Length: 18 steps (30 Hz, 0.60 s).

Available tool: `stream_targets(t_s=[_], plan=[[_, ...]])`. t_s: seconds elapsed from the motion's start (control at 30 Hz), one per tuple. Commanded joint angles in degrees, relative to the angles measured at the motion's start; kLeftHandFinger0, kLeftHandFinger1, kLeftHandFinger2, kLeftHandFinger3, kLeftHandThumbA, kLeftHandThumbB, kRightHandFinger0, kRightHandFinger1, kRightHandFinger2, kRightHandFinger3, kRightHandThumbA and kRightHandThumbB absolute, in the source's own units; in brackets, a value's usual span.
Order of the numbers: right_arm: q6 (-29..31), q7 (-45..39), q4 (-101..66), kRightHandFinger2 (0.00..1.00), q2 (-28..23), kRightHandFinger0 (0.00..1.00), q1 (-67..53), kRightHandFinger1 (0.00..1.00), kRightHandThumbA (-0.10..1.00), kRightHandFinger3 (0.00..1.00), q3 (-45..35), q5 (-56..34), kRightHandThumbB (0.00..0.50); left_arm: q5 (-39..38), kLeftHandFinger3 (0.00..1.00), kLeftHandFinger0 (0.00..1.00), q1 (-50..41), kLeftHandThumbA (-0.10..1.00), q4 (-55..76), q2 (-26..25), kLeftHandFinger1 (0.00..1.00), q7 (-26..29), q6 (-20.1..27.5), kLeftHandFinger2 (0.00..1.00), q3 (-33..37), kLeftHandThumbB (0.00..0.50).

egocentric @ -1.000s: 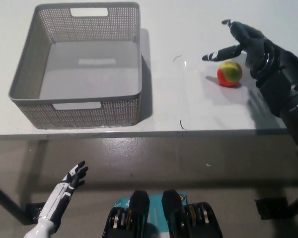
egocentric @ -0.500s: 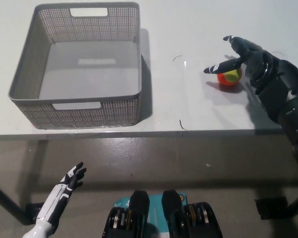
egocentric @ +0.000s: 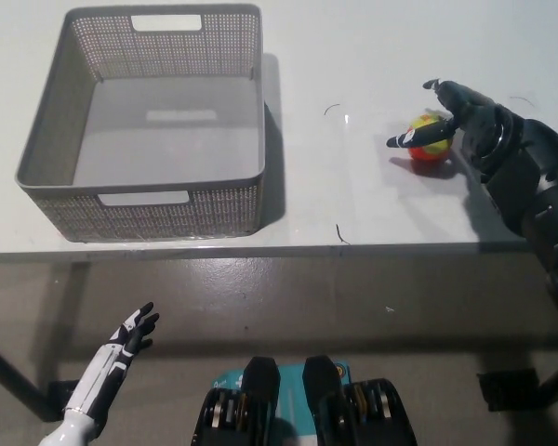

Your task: Use the right hand to pick up a tennis ball and put it into a container on the left side

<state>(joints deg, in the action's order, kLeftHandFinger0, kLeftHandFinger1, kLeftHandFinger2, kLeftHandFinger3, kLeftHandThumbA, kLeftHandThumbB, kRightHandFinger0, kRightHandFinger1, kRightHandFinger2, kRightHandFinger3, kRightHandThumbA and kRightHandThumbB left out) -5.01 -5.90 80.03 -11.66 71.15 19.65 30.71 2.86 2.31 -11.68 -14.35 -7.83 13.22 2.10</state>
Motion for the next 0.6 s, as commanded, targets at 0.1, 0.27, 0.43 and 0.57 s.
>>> stream_targets(t_s=[0.1,0.27,0.43,0.57], plan=[[1.66,1.85,0.09,1.00,0.37,1.00,3.40,1.00,0.91,1.00,0.30,-1.53,0.500,-0.20,1.00,1.00,0.23,1.00,1.97,-1.49,1.00,-0.58,1.62,1.00,-0.67,0.317],[1.54,2.07,0.46,1.00,0.89,1.00,3.29,1.00,0.92,1.00,0.49,-1.76,0.500,-0.11,1.00,1.00,0.18,1.00,2.13,-1.72,1.00,-0.60,1.92,1.00,-0.67,0.311],[1.43,2.32,0.70,1.00,1.26,1.00,3.24,1.00,0.91,1.00,0.80,-1.86,0.493,-0.76,1.00,1.00,0.64,1.00,2.28,-1.72,1.00,-0.83,1.59,1.00,-0.75,0.311],[1.04,2.42,1.08,1.00,1.62,1.00,3.00,1.00,0.90,1.00,1.09,-1.86,0.487,-0.53,1.00,1.00,0.91,1.00,1.85,-1.99,1.00,-0.84,2.14,1.00,-0.75,0.321]])
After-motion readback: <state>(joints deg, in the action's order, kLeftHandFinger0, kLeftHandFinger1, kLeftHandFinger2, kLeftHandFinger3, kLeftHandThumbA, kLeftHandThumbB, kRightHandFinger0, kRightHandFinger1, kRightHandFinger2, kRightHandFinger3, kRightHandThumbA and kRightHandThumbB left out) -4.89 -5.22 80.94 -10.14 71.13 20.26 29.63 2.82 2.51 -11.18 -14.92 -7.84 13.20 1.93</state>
